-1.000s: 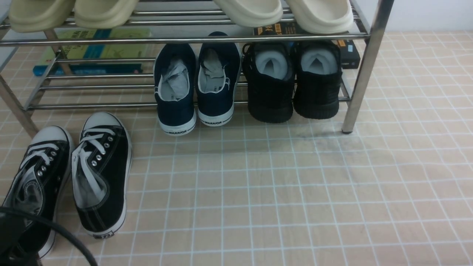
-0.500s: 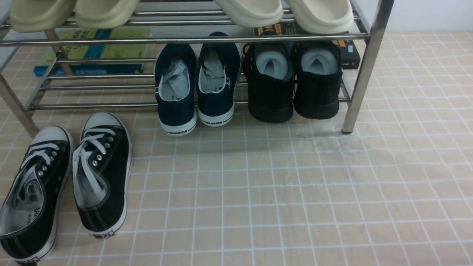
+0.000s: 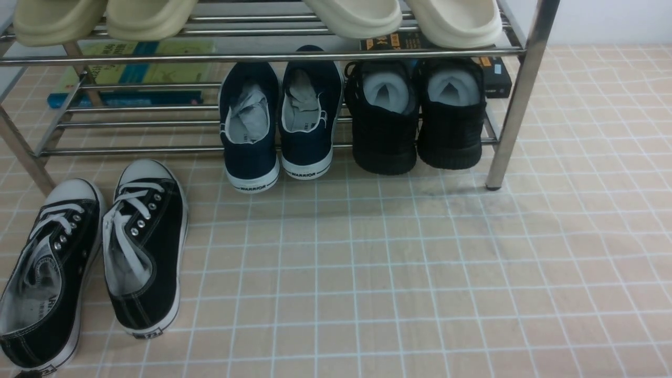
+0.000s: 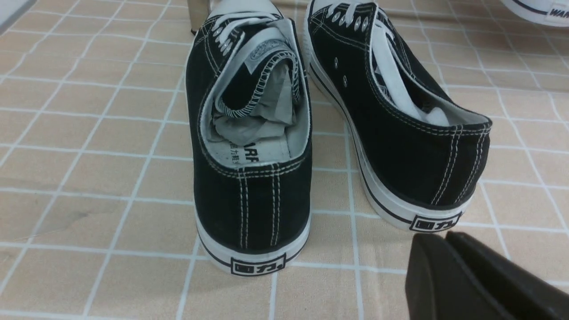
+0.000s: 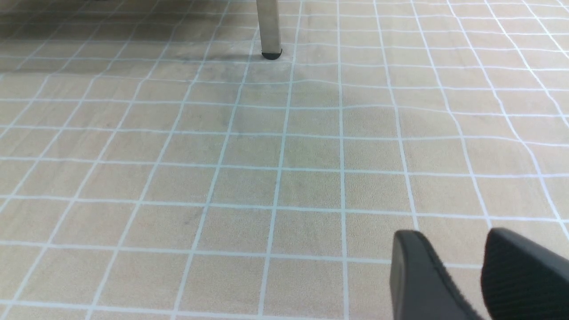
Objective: Take the shoes off the shelf from the light coffee tablecloth by hand.
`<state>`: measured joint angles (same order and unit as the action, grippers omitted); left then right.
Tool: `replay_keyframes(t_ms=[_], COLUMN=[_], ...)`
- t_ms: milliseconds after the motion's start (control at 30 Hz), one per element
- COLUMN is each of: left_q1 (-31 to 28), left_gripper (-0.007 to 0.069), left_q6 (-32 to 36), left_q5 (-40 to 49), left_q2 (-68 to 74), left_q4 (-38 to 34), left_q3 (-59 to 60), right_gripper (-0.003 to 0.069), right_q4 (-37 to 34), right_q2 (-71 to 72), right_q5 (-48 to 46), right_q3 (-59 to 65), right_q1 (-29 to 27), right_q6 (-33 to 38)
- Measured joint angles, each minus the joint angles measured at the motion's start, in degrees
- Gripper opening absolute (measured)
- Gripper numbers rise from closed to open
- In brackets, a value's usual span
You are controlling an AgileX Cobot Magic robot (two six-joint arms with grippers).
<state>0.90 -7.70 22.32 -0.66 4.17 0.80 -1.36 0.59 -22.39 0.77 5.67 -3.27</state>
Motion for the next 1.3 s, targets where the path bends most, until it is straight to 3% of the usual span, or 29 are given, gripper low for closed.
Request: replay_keyframes(t_ms=[333,600,1300], left_q1=[0.0,-4.1,-4.1], left_gripper=[0.0052,0.0054,0.0072], left_q6=[-1.5,-2.5,-2.6], left_q5=[-0.1,-0.1,-0.1], left_q2=[0.0,0.0,0.0], left_q4=[-1.5,-1.6,-1.7], left_q3=[0.0,0.0,0.0], right_gripper=[0.024,0.024,0.024], right_q4=[0.0,0.0,0.0], right_q2=[0.0,0.0,0.0], right_q5=[0.0,0.0,0.0], right_q3=[0.0,0.0,0.0], right_q1=[0.0,0.0,0.0], right_q6=[0.1,0.1,0.0])
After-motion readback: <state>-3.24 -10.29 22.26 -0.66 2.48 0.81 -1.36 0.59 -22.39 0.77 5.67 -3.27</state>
